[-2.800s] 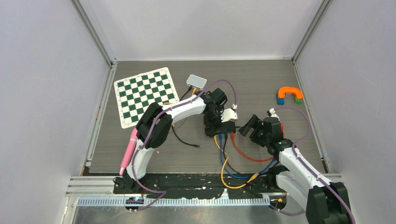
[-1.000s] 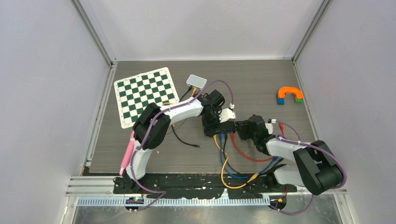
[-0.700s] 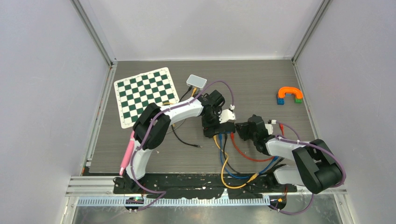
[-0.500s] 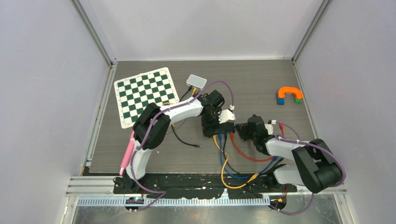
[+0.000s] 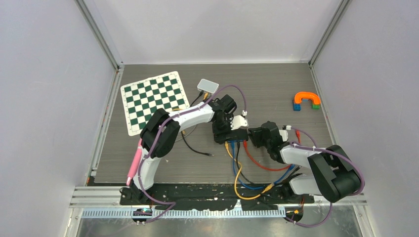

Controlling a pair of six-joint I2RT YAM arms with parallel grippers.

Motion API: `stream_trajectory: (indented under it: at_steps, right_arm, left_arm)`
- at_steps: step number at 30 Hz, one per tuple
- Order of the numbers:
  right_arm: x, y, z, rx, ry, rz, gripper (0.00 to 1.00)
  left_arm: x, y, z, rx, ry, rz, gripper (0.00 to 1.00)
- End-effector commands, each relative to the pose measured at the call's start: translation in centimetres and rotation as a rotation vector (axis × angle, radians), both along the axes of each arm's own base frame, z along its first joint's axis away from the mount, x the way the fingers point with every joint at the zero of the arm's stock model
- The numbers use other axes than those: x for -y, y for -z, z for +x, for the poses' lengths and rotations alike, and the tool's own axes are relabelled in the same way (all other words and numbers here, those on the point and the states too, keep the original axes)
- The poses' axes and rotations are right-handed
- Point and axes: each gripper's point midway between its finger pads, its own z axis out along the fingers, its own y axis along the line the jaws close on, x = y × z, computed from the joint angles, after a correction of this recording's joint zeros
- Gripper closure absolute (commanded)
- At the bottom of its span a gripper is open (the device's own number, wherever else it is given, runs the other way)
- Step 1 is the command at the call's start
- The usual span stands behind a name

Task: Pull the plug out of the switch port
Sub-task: Pull the power from the switch port.

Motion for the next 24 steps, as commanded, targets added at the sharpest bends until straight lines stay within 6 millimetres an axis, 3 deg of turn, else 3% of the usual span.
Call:
stream_trajectory:
  at_steps: [1,10,15,19,21,23,24]
  right_arm:
    - [0.3,1.7,-1.0,-0.064,0.002,-0.057,0.61]
    - [-0.4,2.2,-1.6,-0.079,-0.001,-0.054,0.77]
    - [0.2,2.1,-1.4,-0.058,0.01,-0.082,0.93]
    - [0.6,1.7,-1.3,-0.043,0.007,-0.114,0.94]
    - [0.6,1.6,-1.3,-0.04,0.004,-0.119,0.92]
    - [0.4,1.5,-1.3,-0.037,-0.007,-0.116,0.75]
    - [0.2,1.4,-1.2,-0.038,-0.013,-0.11,0.63]
  left_arm:
    - [-1.9,0.7,-2.7,-0.118,-0.017,0.065,0.3]
    - [-1.8,0.6,-2.7,-0.125,-0.017,0.061,0.31]
    - [-2.0,0.6,-2.9,-0.127,-0.018,0.066,0.32]
    - [-2.1,0.7,-3.0,-0.127,-0.018,0.069,0.32]
    - [-2.0,0.6,-3.0,-0.129,-0.018,0.067,0.32]
    - [-1.9,0.5,-3.0,-0.129,-0.018,0.061,0.32]
    - [-1.8,0.5,-3.0,-0.13,-0.016,0.06,0.32]
